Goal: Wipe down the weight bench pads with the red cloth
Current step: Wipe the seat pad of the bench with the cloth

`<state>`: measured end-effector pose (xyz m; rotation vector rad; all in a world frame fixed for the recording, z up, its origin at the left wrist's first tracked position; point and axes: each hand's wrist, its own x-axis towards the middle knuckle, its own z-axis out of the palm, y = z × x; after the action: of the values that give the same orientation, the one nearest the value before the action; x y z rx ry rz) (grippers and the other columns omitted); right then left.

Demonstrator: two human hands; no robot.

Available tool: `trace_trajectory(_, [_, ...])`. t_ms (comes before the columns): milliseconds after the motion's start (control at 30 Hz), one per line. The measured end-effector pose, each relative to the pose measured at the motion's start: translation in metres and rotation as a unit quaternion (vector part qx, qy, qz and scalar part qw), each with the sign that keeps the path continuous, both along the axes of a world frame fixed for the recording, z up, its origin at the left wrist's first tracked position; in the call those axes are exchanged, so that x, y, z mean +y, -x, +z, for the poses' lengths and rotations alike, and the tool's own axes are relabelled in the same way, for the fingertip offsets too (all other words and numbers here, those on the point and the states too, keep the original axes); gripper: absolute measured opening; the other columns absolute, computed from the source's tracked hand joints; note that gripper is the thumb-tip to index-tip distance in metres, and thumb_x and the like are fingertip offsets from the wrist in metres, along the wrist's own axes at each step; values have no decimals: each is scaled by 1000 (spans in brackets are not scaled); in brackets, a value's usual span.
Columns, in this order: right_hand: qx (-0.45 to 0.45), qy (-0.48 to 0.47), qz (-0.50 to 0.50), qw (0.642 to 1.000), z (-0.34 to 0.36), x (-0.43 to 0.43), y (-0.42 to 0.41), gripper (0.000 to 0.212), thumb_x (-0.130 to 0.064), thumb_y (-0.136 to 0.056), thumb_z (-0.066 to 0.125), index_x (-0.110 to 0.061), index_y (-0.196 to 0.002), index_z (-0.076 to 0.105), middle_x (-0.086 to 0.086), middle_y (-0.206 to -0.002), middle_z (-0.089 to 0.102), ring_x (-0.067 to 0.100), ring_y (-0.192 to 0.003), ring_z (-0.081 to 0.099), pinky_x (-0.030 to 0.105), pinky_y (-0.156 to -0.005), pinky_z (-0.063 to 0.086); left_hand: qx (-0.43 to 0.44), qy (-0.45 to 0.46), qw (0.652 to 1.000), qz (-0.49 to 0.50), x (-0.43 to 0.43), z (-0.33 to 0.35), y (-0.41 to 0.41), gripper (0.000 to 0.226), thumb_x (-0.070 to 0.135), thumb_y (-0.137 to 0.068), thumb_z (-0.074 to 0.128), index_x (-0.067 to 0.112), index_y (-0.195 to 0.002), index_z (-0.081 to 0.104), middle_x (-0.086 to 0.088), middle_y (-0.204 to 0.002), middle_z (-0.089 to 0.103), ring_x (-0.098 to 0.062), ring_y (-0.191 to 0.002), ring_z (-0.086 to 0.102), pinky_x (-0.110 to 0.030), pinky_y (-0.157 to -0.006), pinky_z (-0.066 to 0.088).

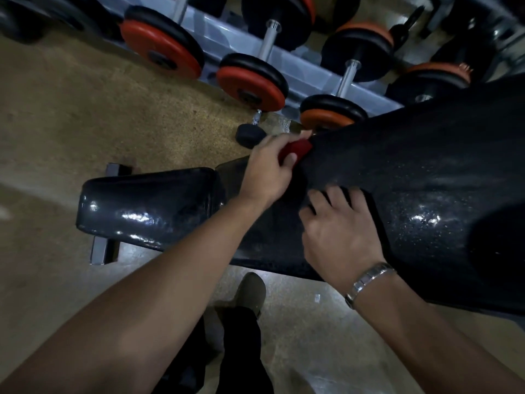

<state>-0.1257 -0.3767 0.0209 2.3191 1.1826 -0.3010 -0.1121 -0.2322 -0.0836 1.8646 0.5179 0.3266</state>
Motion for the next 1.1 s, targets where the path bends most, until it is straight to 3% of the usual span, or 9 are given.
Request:
trace_trajectory(100, [12,20,-2,1000,2,-1,1,40,-32,-76,71,-10,-109,72,13,-122,64,37,-120,50,59,-105,35,-25,-38,999,-22,-1,-14,37,36,2,-94,65,17,-126,68,10,-124,67,-5,-116,60,-26,-107,46])
trace_trajectory(200, [15,37,-1,999,4,-1,0,45,-34,-78,69,-10,-116,70,13,-127,62,37,-125,49,58,-107,34,59,-36,997,22,8,-32,45,32,9,-93,68,21,-124,69,0,-120,70,-15,-114,64,-36,-102,51])
trace_trajectory(333, [4,37,3,999,1,0,3,43,-33,-79,66,-11,-117,70,11,-127,62,36,-124,48,57,-106,34,62,-5,997,55,9,-13,0,37,9,-93,68,24,-127,71,-3,-122,71,-16,-115,63,-18,-99,43])
trace_trajectory(433, [-7,19,1,1000,-2,-1,4,39,-30,-76,66,-12,-110,72,11,-122,64,37,-119,50,57,-103,34,-45,-6,999,-9,-7,12,-5,45,3,-90,67,24,-131,70,7,-127,70,-5,-119,59,-23,-112,42])
trace_trajectory(500, [-4,9,-1,1000,-2,-2,4,36,-28,-75,67,-11,-107,73,11,-120,65,37,-117,52,57,-102,35,-68,-12,997,-27,-11,6,17,43,4,-91,68,22,-129,70,8,-124,69,-4,-118,60,-25,-110,44])
trace_trajectory(700, [-4,24,4,1000,1,-2,2,38,-33,-78,66,-13,-109,72,9,-120,64,35,-117,51,55,-101,36,81,-3,994,72,4,-28,26,37,16,-92,70,26,-128,71,-3,-121,72,-19,-116,66,-14,-100,41])
trace_trajectory(867, [-8,20,6,1000,-1,-3,2,36,-31,-80,63,-15,-110,72,8,-121,64,35,-117,50,54,-103,34,-14,2,1000,7,-4,15,-26,41,9,-90,70,27,-128,72,1,-123,71,-13,-118,63,-7,-103,35])
trace_trajectory(1000, [0,18,-4,1000,-1,-3,3,36,-30,-79,63,-14,-110,72,8,-122,64,35,-120,50,55,-105,34,-64,-17,997,-26,-14,10,9,37,11,-87,75,18,-123,73,4,-114,68,-15,-111,64,-28,-104,48])
trace_trajectory(1100, [0,20,-2,1000,0,-4,2,40,-33,-82,61,-13,-116,70,8,-127,62,35,-124,48,56,-108,32,-14,-15,1000,7,-2,-16,32,38,12,-88,74,20,-126,73,2,-122,72,-12,-116,65,-33,-107,48])
